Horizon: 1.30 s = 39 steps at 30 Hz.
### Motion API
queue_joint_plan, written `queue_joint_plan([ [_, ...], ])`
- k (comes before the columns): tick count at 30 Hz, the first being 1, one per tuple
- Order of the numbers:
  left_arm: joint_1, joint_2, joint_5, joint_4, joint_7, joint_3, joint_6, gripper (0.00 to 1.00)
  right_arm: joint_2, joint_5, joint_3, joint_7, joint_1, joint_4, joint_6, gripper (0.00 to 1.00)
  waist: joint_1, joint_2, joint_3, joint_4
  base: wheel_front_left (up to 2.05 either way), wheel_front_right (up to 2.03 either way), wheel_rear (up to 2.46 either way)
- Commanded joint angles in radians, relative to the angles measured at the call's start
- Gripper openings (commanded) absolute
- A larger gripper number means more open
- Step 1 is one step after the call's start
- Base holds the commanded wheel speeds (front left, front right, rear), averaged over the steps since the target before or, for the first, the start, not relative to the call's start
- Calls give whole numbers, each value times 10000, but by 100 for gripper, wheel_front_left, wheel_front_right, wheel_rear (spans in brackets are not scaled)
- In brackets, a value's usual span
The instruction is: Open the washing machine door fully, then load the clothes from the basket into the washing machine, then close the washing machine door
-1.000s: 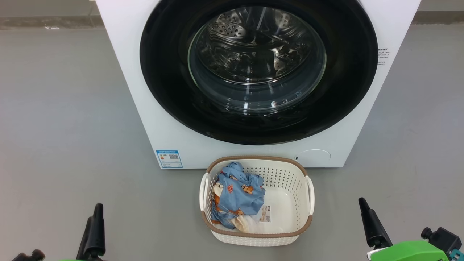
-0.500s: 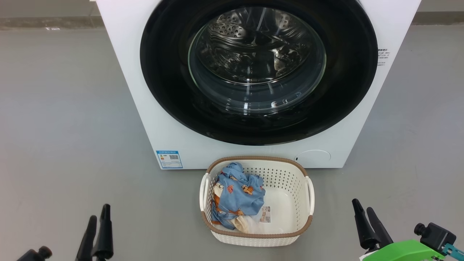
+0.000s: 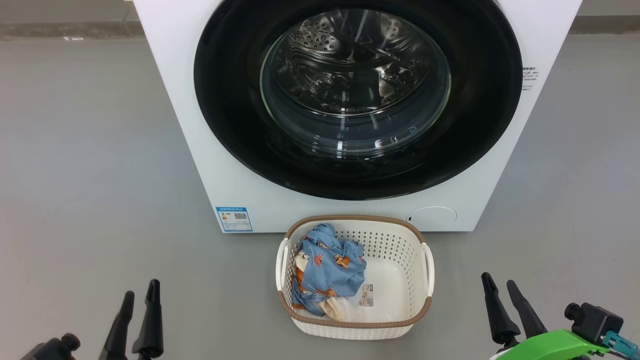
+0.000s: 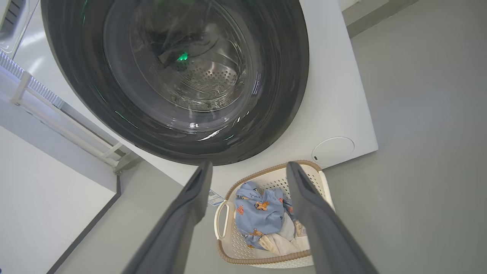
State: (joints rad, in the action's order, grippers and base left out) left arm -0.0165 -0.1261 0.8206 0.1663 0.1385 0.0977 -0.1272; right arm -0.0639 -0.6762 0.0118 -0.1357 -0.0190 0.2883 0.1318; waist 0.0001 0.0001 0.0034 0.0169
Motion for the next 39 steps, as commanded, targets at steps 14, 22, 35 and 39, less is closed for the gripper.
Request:
queue_joint_plan([
  [14, 90, -409, -1606, -522, 501, 7, -27, 100, -65, 1745, -253, -511, 47, -403, -9, 100, 0, -1, 38, 13, 0, 0, 0],
  [22, 39, -522, -2401, -607, 724, 98, -30, 100, -43, 2644, -215, -740, 127, -500, -10, 100, 0, -1, 58, -2, 0, 0, 0],
  [35, -4, -744, -3618, -774, 1086, 199, -33, 100, -3, 4098, -76, -1111, 263, -694, -11, 100, 0, -1, 153, -76, 0, 0, 0],
  [39, -13, -798, -3979, -824, 1197, 222, -34, 100, 22, 4530, -4, -1224, 298, -771, -11, 100, 0, -1, 199, -89, 0, 0, 0],
])
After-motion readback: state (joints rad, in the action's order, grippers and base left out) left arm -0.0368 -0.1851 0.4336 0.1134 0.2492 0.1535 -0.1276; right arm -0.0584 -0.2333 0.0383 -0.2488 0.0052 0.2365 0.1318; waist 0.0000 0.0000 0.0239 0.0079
